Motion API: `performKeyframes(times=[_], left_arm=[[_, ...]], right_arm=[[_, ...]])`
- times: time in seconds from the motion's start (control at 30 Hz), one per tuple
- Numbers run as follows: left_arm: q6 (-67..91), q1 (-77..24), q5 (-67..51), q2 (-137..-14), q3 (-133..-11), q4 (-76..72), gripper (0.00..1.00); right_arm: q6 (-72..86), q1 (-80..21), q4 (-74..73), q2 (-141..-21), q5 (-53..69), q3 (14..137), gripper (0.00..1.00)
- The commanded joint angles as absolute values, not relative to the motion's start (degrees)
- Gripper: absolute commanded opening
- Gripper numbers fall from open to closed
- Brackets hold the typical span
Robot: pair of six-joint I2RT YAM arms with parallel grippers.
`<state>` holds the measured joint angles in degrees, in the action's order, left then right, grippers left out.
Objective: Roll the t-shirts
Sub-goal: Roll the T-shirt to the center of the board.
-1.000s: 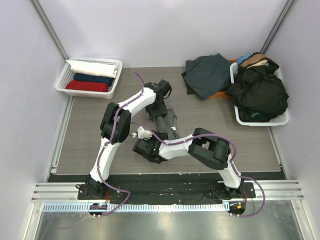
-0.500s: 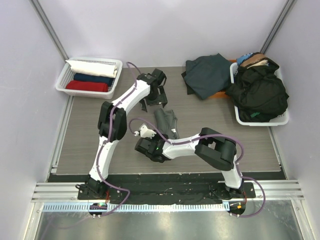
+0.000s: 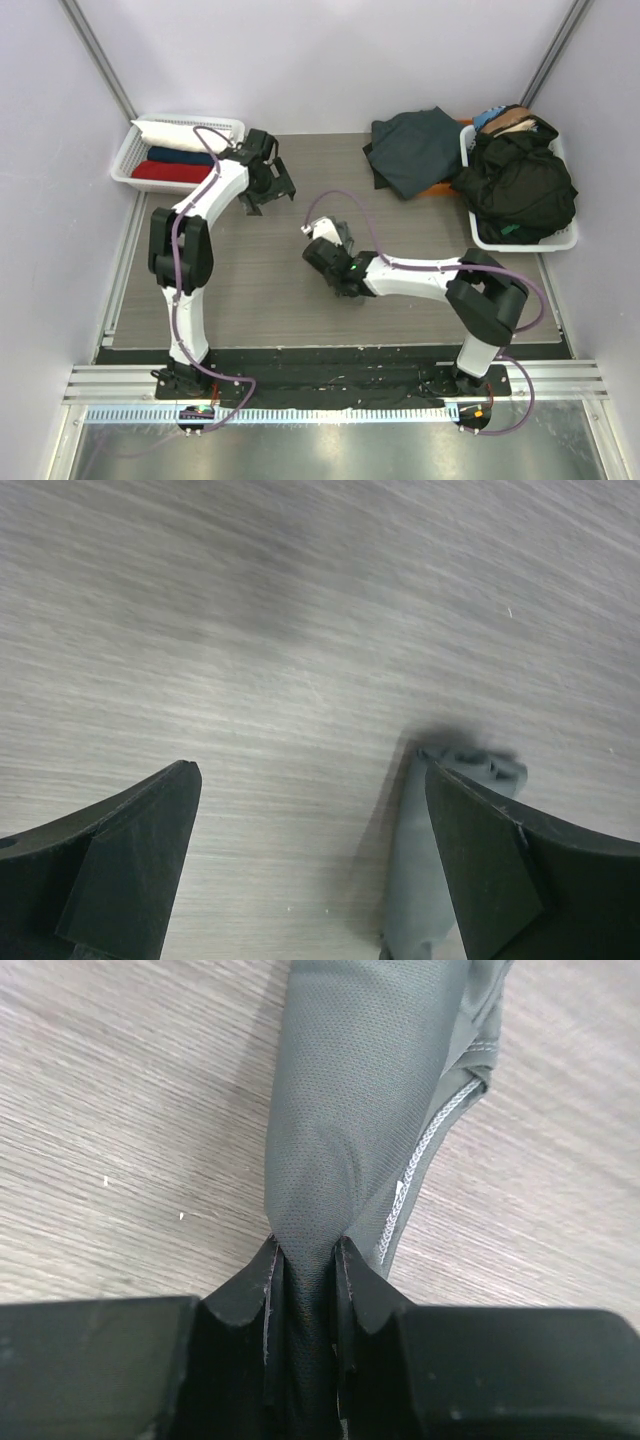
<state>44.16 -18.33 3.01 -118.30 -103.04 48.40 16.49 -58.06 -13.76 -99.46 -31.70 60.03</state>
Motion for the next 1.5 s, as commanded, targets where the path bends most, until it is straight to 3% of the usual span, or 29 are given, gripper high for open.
performKeyframes(times=[0.0, 0.37, 0.67, 1.27, 1.47], left_arm=[[44.3, -19.25, -2.17, -112.33, -95.39, 37.64, 1.0], [44.21, -22.32, -6.67, -106.35, -78.94, 25.94, 0.98], [41.13, -27.41, -5.89, -104.07, -75.59, 21.27, 0.96], [33.14, -33.22, -9.84, -109.68, -82.61, 25.92, 0.95], [32.17, -33.22, -10.54, -116.62, -88.15, 32.25, 0.89]], right_arm=[[23.97, -53.1, -8.01, -93.96, -16.13, 55.31, 0.01], [38.48, -44.83, 10.33, -90.27, 1.82, 42.47, 0.01], [49.39, -39.47, 32.15, -89.73, 9.31, 28.22, 0.01], [42.28, -35.16, 32.26, -91.76, 20.29, 26.89, 0.01], [39.65, -33.75, 31.47, -93.6, 24.25, 27.25, 0.01]])
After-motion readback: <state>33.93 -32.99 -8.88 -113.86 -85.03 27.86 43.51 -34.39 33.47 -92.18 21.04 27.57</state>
